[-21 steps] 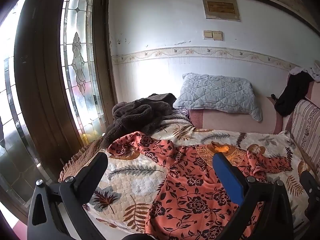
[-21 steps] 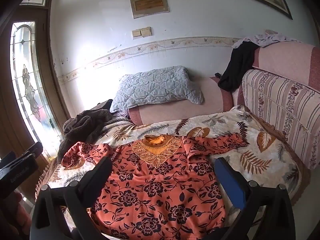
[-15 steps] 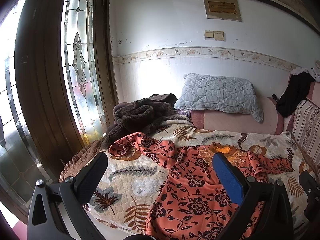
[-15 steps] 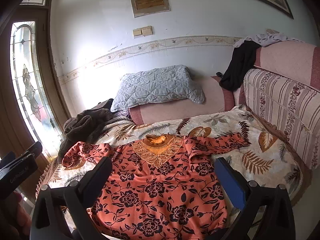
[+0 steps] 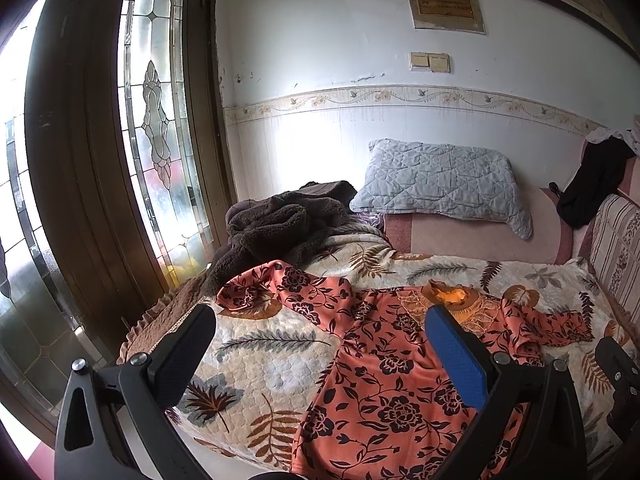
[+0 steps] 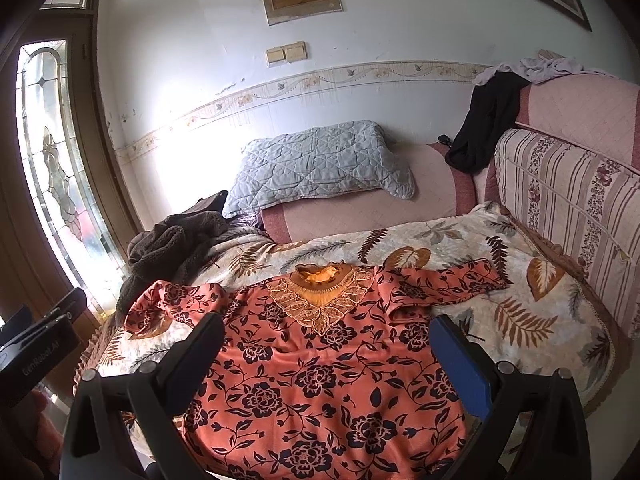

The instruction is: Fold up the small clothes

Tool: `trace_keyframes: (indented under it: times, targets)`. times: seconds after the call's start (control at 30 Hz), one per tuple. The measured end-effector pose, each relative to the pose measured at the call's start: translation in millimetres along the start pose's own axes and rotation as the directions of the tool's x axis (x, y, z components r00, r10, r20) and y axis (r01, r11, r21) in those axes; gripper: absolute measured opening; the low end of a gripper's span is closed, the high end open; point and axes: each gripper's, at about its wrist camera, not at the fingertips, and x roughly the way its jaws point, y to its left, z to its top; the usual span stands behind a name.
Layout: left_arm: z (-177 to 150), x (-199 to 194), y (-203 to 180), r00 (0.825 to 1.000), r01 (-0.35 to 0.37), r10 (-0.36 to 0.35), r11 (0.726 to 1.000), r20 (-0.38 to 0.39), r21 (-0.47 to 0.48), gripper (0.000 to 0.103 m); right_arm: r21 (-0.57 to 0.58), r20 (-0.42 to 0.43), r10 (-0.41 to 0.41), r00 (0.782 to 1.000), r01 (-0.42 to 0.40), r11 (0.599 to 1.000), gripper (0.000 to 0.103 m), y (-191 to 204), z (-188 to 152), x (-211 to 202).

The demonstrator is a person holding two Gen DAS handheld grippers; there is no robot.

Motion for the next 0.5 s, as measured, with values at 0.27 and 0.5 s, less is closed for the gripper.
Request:
trace_keyframes:
  times: [0.27, 0.5]
  targets:
    - [0, 10, -4, 0.999, 0.001, -0.001, 1.0, -0.037, 0.01, 0.103, -0.038, 0.007, -0.02, 1.0, 0.02, 0.999, 0.103, 1, 1, 14]
    - [-2, 34, -12, 0.999, -0.003, 0.003, 1.0, -0.033, -0.004, 0.103, -0.035, -0.018, -0.032, 0.999, 0.031, 0.999, 0.103, -2, 2, 38]
